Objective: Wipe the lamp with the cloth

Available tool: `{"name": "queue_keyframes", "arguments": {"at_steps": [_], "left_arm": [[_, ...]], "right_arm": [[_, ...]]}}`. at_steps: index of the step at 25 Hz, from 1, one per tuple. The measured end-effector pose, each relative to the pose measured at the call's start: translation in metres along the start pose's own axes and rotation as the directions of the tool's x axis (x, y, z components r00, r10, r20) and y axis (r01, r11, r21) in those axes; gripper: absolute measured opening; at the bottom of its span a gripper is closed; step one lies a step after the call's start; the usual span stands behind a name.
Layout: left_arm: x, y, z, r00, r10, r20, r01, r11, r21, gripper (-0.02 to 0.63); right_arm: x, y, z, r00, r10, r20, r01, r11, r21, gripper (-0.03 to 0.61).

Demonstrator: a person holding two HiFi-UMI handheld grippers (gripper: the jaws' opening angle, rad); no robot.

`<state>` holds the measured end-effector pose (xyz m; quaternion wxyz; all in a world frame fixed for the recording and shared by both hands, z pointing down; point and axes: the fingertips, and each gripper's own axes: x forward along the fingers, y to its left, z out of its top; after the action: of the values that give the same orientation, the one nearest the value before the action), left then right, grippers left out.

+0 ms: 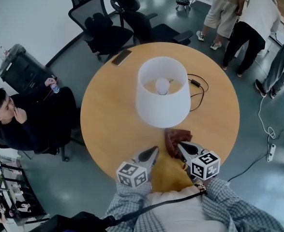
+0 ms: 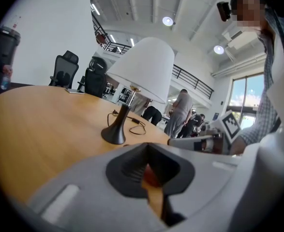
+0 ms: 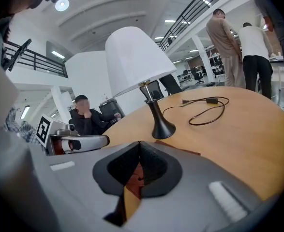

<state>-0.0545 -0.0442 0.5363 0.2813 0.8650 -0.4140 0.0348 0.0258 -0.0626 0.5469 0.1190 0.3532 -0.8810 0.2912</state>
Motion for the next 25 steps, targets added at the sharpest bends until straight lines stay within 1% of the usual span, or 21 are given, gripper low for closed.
{"name": "queue_keyframes", "arguments": {"at_steps": [5,12,18,25], "left_arm": [[-0.001,0.002,-0.001,1.0,0.01,0.003,-0.01,1.0,-0.009,0.0],[-0.001,-0.001,-0.005,1.0,-0.001,-0.024,0.001,1.0,0.01,0.002],[0.0,-0.003,-0.007,1.0,-0.007,-0.03,0.007,1.0,0.006,0.002],[0.001,-0.004,-0.013,0.999,-0.009,-0.045,0.01,1.0,0.004,0.0]], "right_arm": [[-0.002,0.0,-0.001,1.0,0.02,0.004,-0.02,0.999,0.027,0.005],[-0.001,0.002,-0.002,0.999,0.037,-0.01,-0.036,0.999,0.029,0.005],[-0.001,0.001,-0.005,0.999,0.032,-0.029,-0.031,0.999,0.031,0.005],[0.0,0.001,-0.005,0.999,0.033,-0.025,-0.032,0.999,0.033,0.005]]}}
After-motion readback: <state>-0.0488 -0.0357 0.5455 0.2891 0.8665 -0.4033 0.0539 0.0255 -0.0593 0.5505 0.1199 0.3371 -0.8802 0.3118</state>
